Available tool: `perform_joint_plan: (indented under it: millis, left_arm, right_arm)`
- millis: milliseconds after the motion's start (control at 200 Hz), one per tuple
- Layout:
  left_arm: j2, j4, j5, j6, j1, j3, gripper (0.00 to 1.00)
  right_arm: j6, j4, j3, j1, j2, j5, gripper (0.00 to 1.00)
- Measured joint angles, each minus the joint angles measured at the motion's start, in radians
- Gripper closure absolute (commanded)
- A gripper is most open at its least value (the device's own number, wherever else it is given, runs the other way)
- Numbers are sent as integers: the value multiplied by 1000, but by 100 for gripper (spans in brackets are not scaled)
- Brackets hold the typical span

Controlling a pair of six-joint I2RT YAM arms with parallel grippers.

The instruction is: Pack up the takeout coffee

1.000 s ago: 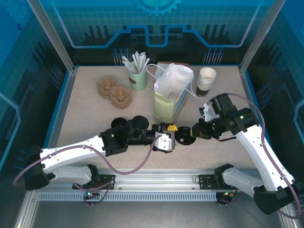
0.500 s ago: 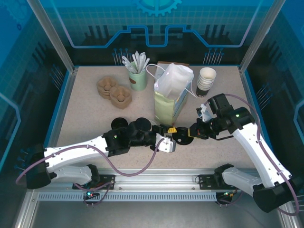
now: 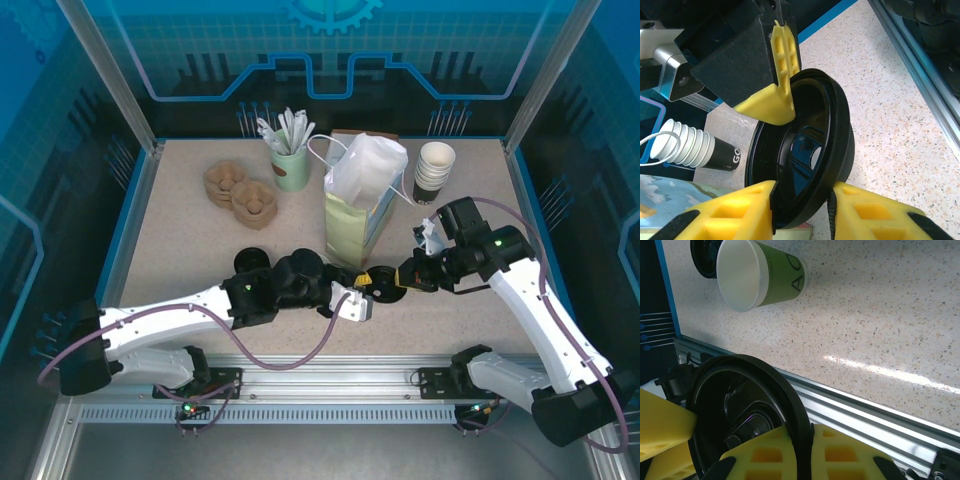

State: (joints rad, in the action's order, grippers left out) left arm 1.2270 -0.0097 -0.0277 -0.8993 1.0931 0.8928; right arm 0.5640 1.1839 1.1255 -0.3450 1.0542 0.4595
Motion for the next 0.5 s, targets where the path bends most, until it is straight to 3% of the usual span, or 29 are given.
perform_joint_plan:
  millis: [130,275,355,500]
  left_arm:
    - [3,0,8,-2,3,0,74]
    - [19,-27,22,26,4,19,81]
    - [53,-84,25,66,4,72,87]
    - [85,-120,24,129,4,119,87]
  right_arm:
    - [0,0,-2,2,0,-3,98]
    - [-1,-3,-6,6,0,-3,75]
    - [-1,-8,-5,7,-1,-20,69]
    - [-5,-11,-5,28,-18,-38,62]
